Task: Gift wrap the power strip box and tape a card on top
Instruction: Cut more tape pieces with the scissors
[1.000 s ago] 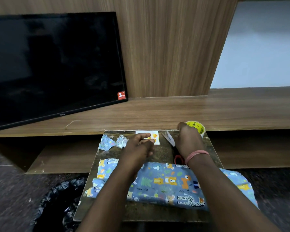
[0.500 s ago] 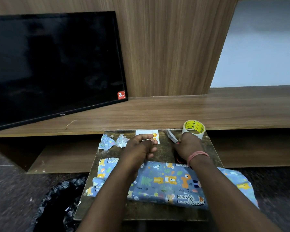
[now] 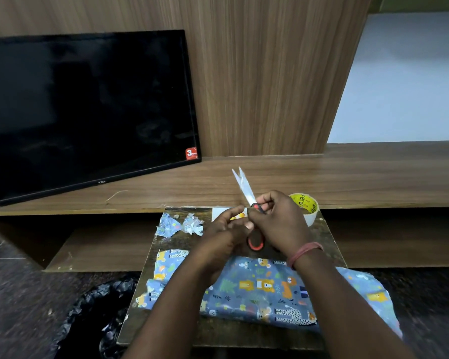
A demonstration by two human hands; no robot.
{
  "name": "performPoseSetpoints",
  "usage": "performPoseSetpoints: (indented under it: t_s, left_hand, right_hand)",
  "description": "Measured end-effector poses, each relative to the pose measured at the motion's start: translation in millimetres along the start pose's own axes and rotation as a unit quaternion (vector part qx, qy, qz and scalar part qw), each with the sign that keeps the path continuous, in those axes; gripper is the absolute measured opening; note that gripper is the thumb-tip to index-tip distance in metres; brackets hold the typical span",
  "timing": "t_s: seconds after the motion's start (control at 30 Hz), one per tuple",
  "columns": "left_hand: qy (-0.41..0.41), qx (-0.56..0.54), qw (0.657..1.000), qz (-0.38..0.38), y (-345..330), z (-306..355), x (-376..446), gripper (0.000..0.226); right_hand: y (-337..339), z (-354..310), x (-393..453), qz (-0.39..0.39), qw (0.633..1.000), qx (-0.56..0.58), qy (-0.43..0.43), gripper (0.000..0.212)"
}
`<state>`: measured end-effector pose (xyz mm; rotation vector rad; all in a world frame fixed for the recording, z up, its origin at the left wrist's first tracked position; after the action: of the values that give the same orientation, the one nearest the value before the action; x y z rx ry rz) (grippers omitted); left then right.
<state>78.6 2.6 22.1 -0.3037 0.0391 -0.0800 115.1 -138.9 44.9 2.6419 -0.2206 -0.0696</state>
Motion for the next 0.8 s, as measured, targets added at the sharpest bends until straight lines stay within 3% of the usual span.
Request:
performPoseSetpoints:
  t_s: [0.1, 0.23, 0.33, 0.43, 0.6, 0.8]
  left_hand:
    - [-0.009, -0.039, 0.997, -0.073, -2, 4, -4, 0.07]
    - [-0.033, -0.01, 0.996, -0.078, -4, 7, -9, 0.071]
    - [-0.081, 0.077, 0.993, -0.045, -10, 8, -13, 0.072]
    - [-0.133, 0.162, 0.974, -0.09, -20, 10, -20, 0.076]
    - [-0.163, 0.191, 0.961, -0.12, -33, 11, -34, 0.075]
    - [-0.206, 0.259, 0.938, -0.105, -37, 12, -40, 0.081]
  right_hand:
    - [-3, 0, -15, -0.037, 0.995, 0.093, -0.015, 0.012]
    - [3, 1, -25, -0.054, 0.992, 0.113, -0.022, 0.01]
    - [7, -3, -31, 0.005, 0.997, 0.083, 0.0, 0.023]
    - [13, -14, -38, 0.067, 0.986, 0.15, 0.026, 0.037]
    - [21, -17, -45, 0.157, 0.964, 0.213, 0.025, 0.028]
    - [19, -13, -47, 0.138, 0.937, 0.32, -0.032, 0.026]
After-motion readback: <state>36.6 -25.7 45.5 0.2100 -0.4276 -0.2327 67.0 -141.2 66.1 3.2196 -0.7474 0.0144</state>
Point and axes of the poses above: each hand's wrist, its own x-axis towards the middle knuckle, its own y-axis out of the back of the hand, z = x × y, the point moved 1 cm from there along x, towards the middle knuckle, and after that the axes turned 11 degrees about -y, right-handed, at the moved point
